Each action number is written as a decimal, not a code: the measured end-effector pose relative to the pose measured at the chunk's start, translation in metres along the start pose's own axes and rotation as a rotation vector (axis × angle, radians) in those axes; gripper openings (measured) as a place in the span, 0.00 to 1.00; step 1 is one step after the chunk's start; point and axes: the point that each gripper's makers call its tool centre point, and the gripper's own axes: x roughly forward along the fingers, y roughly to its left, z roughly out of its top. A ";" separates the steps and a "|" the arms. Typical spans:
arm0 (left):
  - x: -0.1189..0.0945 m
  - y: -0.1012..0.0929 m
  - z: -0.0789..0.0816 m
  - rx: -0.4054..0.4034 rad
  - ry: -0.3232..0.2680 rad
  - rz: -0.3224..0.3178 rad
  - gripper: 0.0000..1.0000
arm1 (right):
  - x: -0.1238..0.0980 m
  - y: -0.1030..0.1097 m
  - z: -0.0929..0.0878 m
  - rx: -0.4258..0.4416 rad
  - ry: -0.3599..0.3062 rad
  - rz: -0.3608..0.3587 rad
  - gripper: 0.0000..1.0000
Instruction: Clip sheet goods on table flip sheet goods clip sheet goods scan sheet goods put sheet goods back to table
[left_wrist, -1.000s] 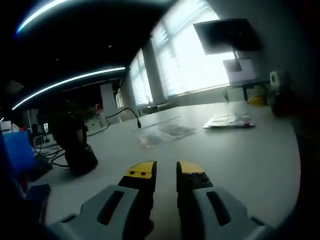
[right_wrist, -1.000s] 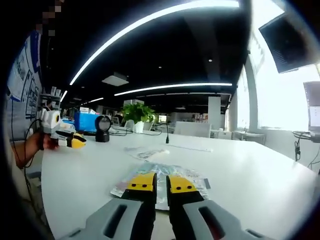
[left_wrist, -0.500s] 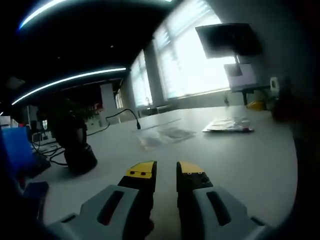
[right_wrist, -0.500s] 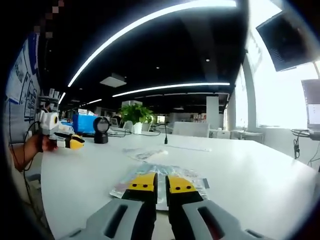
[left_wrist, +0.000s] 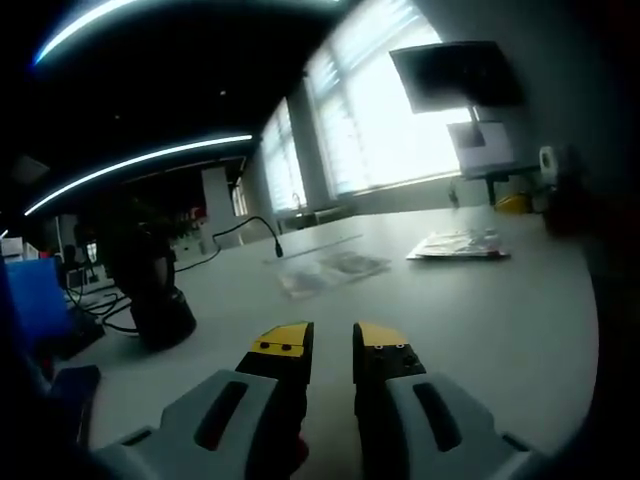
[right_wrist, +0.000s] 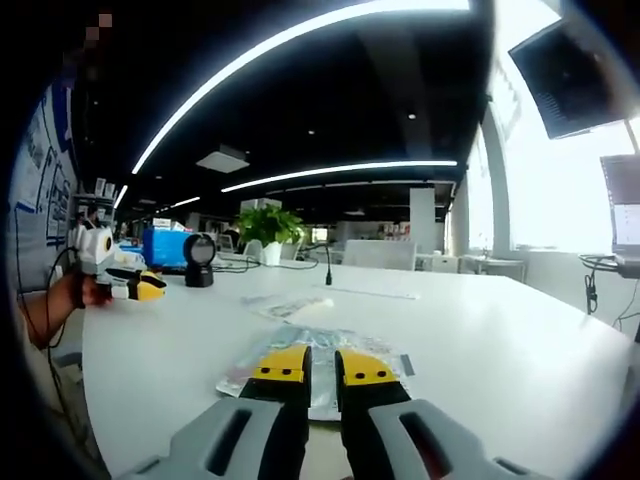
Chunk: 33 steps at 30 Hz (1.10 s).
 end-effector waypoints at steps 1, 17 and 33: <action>0.000 0.000 0.000 -0.001 -0.001 -0.001 0.08 | 0.001 -0.001 0.001 -0.010 0.003 -0.005 0.06; 0.002 0.002 -0.002 0.012 0.005 -0.004 0.08 | 0.032 -0.033 0.009 -0.141 0.118 -0.010 0.07; 0.003 0.002 -0.003 0.018 0.005 -0.007 0.08 | 0.060 -0.044 0.009 -0.204 0.204 0.014 0.08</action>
